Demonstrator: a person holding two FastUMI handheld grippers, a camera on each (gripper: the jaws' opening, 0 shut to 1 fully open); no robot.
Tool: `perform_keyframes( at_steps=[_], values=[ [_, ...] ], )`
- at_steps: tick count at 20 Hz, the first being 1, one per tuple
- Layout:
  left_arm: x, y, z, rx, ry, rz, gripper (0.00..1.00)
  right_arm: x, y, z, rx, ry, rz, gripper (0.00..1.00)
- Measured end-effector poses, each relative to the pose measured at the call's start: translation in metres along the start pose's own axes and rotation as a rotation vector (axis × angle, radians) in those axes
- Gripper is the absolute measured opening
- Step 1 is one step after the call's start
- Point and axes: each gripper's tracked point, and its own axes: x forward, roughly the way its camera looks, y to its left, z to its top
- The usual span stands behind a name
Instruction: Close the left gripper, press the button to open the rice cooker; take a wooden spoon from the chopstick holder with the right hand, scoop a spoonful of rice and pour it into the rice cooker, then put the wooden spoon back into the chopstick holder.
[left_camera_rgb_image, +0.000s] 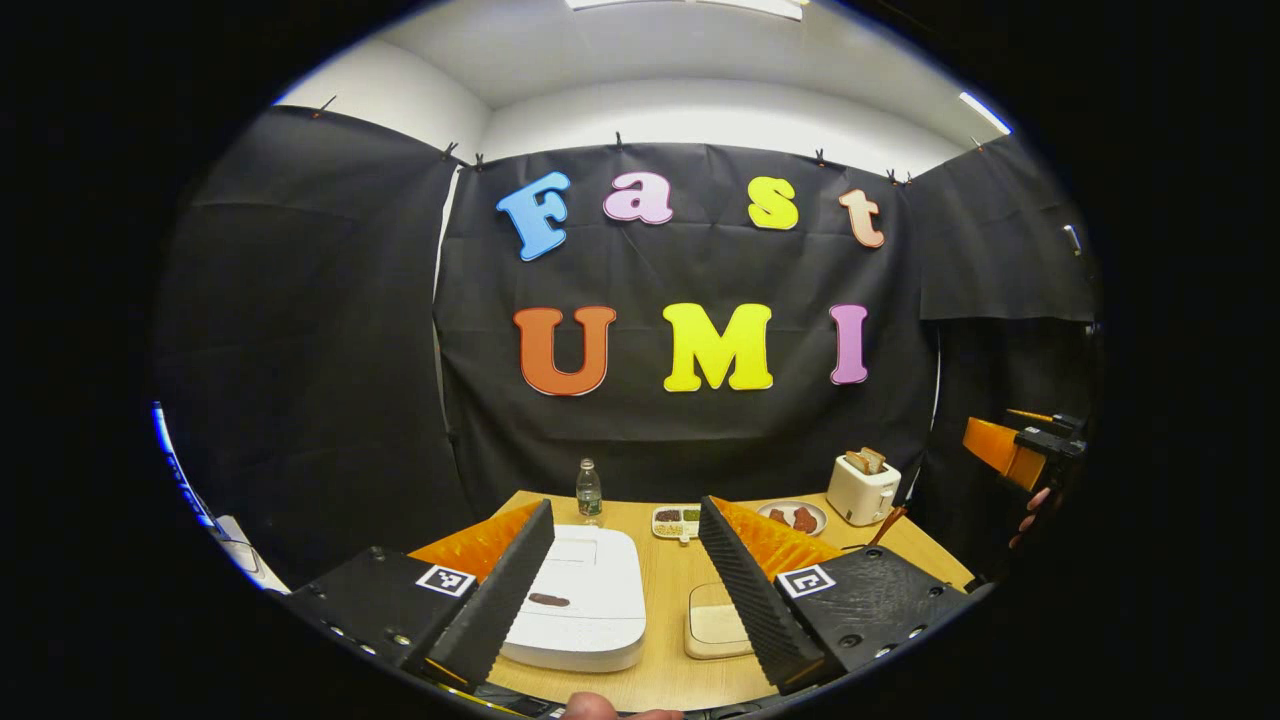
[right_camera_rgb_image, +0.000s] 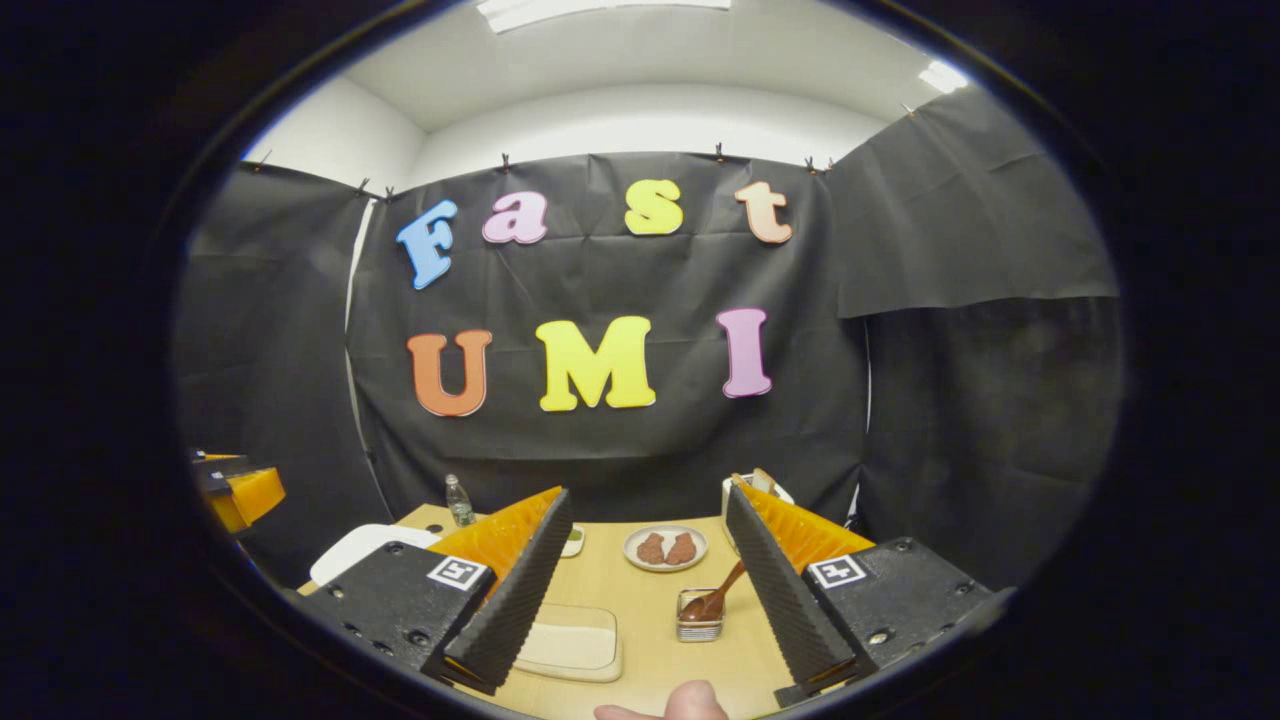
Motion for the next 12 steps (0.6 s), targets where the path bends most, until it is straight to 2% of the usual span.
perform_keyframes(
  at_steps=[1,3,4,6,7,9,10,12],
  values=[
    [0.001,0.000,-0.001,-0.002,0.002,-0.001,0.94,0.000,-0.002,0.000,-0.002,0.001,-0.003,1.00],
    [0.003,-0.002,-0.002,-0.006,0.010,-0.004,0.94,0.000,-0.004,-0.002,0.002,0.008,-0.003,0.96],
    [0.004,-0.002,-0.002,-0.009,0.011,-0.004,0.94,0.001,-0.005,-0.004,0.005,0.012,-0.003,1.00],
    [0.004,-0.001,-0.001,-0.010,0.014,0.001,0.94,0.003,-0.006,-0.006,0.008,0.021,-0.002,1.00],
    [0.006,0.000,-0.003,-0.008,0.018,0.004,0.94,0.005,-0.007,-0.007,0.008,0.024,0.000,0.96],
    [0.006,0.003,-0.005,-0.006,0.026,0.011,0.94,0.009,-0.004,-0.008,0.018,0.034,0.011,1.00],
    [0.007,0.005,-0.006,-0.006,0.030,0.014,0.94,0.010,-0.003,-0.008,0.023,0.035,0.016,0.96],
    [0.010,0.012,-0.012,-0.006,0.046,0.028,0.94,0.015,-0.004,-0.009,0.021,0.036,0.019,1.00]
  ],
)
